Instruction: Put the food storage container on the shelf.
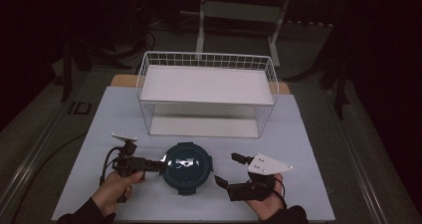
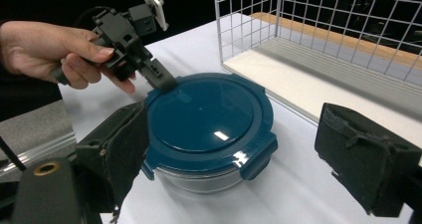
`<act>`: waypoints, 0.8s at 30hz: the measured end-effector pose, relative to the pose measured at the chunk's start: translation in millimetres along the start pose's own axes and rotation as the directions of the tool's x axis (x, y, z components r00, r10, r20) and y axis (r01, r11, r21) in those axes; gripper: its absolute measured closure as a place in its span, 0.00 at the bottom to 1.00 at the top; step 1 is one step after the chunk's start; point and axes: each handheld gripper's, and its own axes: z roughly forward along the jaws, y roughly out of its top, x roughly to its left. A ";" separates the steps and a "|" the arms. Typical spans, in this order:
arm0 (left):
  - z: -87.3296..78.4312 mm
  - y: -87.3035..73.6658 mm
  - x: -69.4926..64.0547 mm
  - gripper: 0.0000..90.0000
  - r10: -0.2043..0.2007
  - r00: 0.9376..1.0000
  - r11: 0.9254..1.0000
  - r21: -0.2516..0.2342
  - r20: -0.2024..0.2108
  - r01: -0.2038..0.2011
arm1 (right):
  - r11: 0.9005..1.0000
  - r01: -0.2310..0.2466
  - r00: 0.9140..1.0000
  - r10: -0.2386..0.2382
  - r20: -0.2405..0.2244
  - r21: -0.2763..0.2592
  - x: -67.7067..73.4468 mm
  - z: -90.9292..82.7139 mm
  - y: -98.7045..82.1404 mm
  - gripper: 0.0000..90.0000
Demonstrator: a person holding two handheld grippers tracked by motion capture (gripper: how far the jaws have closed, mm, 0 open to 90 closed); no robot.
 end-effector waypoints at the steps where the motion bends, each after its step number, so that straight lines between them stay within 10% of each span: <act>1: 2.1 -0.1 1.7 0.53 -0.010 1.000 1.000 0.007 0.021 0.010 | 1.000 0.000 1.000 0.000 -0.001 0.000 -0.4 -0.1 0.0 0.16; 14: -1.4 -4.7 2.2 0.60 0.080 0.994 0.996 0.022 0.074 -0.082 | 0.991 -0.108 0.994 0.110 -0.019 0.081 -13.0 10.6 -9.8 0.24; 24: -8.2 -18.0 -14.8 0.63 0.238 0.971 0.971 0.018 0.030 -0.239 | 0.940 -0.290 0.949 0.307 -0.076 0.179 -26.9 29.0 -23.7 0.34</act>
